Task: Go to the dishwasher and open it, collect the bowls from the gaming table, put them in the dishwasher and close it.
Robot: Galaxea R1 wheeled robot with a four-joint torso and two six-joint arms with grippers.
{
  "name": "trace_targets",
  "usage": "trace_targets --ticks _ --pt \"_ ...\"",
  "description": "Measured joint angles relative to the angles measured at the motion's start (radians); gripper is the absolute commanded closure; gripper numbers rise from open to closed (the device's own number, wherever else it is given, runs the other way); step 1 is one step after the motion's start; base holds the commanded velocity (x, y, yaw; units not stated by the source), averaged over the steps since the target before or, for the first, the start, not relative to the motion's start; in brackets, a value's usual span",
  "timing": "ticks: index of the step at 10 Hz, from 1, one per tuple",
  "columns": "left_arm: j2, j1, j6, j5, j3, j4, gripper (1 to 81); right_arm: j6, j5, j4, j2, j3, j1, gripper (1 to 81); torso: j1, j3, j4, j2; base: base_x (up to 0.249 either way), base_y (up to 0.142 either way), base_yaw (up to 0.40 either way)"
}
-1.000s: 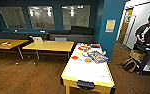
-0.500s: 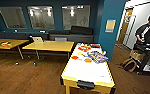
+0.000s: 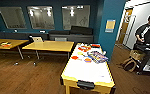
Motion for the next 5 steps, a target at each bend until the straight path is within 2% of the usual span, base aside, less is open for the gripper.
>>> trace_targets --ticks 5 --pt "0.007 0.0 0.007 0.0 0.0 0.003 81.1 0.003 0.0 -0.001 0.0 -0.001 0.0 81.1 0.0 0.0 0.0 0.0 0.0 0.0 -0.306"
